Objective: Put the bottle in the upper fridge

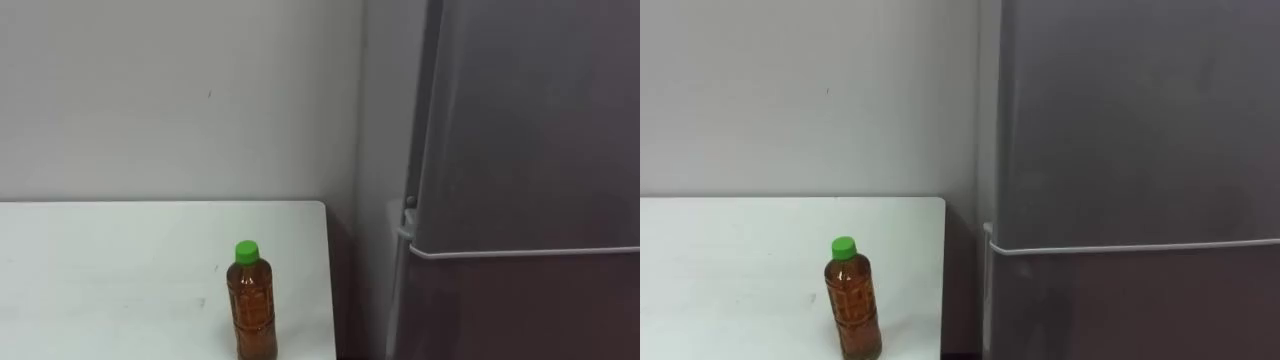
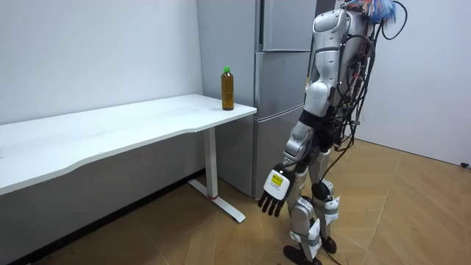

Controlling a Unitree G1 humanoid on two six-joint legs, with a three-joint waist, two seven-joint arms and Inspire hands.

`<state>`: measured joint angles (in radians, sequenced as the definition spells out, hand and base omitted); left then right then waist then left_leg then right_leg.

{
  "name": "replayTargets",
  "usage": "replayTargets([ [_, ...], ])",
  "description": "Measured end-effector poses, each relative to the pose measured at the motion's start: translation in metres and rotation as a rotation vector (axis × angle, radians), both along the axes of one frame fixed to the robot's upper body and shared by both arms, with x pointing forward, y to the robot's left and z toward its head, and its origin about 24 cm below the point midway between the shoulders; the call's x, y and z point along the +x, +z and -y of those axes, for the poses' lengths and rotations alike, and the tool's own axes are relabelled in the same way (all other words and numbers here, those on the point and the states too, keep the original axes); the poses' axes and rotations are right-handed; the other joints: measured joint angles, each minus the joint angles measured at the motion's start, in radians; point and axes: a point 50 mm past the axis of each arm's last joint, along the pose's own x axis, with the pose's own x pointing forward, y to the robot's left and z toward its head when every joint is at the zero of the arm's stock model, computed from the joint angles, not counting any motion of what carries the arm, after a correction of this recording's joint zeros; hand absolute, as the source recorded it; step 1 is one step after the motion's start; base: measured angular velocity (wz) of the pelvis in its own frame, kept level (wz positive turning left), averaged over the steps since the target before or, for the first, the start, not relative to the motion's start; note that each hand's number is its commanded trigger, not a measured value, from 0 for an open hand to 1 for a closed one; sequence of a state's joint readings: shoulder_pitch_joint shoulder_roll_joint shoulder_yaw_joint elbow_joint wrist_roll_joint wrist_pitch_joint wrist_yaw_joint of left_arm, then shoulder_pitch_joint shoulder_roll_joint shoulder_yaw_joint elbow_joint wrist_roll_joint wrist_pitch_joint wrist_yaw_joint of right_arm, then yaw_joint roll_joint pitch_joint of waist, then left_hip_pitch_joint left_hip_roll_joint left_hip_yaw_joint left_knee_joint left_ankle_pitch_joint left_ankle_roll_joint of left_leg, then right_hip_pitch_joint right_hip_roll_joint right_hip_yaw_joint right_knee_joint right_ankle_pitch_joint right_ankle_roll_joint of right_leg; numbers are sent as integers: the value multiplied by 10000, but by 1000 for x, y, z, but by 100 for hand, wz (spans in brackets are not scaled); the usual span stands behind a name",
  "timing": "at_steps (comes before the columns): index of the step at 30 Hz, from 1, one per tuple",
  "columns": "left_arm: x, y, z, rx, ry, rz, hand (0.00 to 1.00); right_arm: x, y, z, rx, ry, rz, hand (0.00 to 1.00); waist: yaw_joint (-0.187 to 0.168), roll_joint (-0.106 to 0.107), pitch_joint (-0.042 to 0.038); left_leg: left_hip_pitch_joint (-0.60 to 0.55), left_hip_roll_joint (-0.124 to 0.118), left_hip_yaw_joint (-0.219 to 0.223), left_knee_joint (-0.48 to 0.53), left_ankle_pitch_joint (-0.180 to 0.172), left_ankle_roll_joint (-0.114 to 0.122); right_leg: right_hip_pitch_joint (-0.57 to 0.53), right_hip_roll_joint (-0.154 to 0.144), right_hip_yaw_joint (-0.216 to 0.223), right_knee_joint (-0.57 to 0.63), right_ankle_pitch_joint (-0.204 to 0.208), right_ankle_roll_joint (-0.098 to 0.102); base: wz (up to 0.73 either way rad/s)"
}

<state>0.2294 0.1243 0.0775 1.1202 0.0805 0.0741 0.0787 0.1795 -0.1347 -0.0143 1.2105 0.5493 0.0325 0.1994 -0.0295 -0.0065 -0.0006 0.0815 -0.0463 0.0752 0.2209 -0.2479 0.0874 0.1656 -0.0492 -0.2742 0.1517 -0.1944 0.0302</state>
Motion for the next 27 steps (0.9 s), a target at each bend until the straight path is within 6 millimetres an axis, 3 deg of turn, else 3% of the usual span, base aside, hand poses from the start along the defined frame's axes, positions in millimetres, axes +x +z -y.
replayTargets([
  [19,-2,1,-3,694,-27,-18,0,-1,0,1,-165,-74,-232,0,63,3,7,-57,4,-38,99,-23,16,-94,-19,-2,171,5,-3,0],
  [27,6,7,-18,1175,3126,1056,0,-3,0,5,-208,-267,-242,0,90,70,1,2,6,-31,105,-22,18,-94,-17,8,165,5,-3,0],
])
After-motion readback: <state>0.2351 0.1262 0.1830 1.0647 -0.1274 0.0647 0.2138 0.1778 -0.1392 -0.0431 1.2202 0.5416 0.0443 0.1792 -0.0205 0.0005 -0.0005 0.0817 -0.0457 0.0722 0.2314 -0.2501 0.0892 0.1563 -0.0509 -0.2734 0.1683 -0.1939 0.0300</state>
